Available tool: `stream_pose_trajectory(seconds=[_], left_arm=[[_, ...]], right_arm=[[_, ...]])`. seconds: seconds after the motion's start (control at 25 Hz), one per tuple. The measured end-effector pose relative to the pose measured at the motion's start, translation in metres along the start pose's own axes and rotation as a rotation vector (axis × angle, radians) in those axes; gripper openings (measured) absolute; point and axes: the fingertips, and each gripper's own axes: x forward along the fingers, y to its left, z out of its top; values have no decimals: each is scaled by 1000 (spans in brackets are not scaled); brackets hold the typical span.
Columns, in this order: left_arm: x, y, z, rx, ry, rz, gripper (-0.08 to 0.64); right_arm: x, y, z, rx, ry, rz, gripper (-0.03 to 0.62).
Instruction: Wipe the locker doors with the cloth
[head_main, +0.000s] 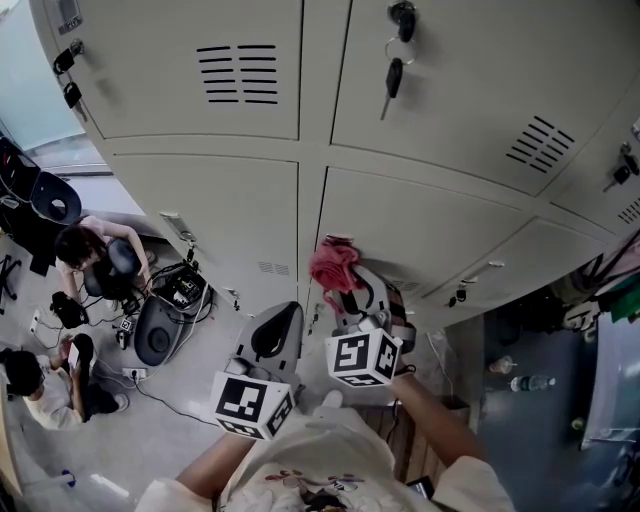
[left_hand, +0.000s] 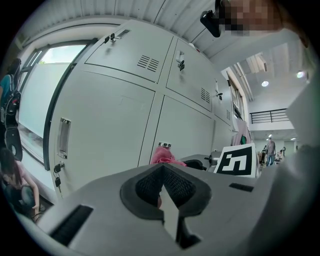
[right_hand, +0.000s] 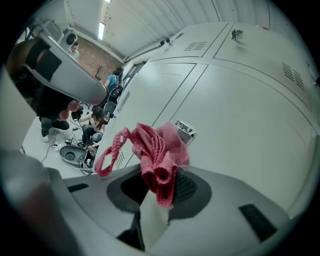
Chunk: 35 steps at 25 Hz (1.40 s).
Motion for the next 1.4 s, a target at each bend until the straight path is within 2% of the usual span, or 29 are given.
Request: stream_pose_trajectory(seconds=[0.32,0.52,0.8,1.4], left_arm=[[-3,-2,0,1,3,0,5],[-3,-4,-2,6,2,-9,5],[-1,-6,-5,-1,11,-13,5],[1,-5,-11,-1,25,-12,5]], right_arm=[[-8,-8,-9,31,17,-29,98],[-13,-14,-32,47,74,-54,98],[-7,-4,-66,43,148,-41,98],[11,22,-93,6,199,-25,98]])
